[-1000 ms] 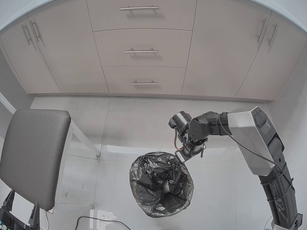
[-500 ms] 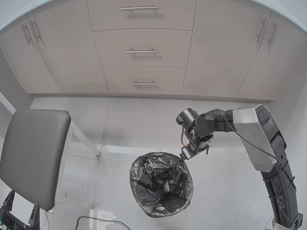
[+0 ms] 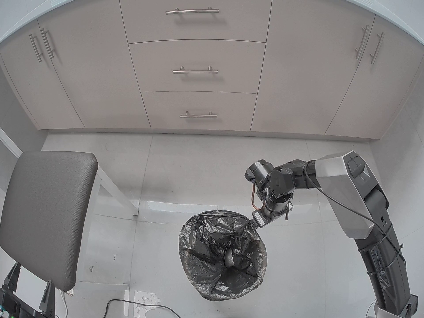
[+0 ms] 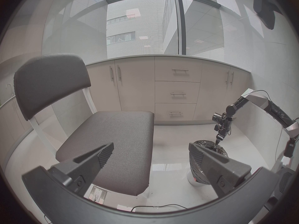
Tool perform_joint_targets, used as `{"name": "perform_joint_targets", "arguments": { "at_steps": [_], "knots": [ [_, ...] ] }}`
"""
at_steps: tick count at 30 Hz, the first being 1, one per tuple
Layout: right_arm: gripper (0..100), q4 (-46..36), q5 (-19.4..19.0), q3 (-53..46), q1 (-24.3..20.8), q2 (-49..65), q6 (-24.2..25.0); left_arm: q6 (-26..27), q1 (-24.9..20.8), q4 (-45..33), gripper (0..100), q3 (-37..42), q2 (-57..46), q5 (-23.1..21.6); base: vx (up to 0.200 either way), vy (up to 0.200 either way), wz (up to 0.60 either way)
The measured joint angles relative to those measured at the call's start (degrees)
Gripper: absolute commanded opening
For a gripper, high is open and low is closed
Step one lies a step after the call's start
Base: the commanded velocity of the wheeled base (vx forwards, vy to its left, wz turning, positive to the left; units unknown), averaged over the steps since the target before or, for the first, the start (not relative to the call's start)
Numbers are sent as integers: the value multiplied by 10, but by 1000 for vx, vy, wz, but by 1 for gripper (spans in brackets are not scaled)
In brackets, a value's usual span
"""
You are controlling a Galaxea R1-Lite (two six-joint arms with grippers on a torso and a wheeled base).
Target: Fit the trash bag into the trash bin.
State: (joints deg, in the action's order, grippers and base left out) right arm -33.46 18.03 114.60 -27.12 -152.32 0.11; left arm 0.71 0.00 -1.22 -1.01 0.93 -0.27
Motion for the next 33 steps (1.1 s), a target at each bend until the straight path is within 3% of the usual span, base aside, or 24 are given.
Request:
{"name": "perform_joint_targets", "arguments": {
  "at_steps": [11,21,33],
  "knots": [
    [100,-33,25,0,37,66,-2,0,0,0,100,0,0,0,0,0,0],
    [100,-191,34,0,71,258,-9,0,0,0,100,0,0,0,0,0,0],
    [100,-409,45,0,84,586,-64,0,0,0,100,0,0,0,0,0,0]
  ]
}}
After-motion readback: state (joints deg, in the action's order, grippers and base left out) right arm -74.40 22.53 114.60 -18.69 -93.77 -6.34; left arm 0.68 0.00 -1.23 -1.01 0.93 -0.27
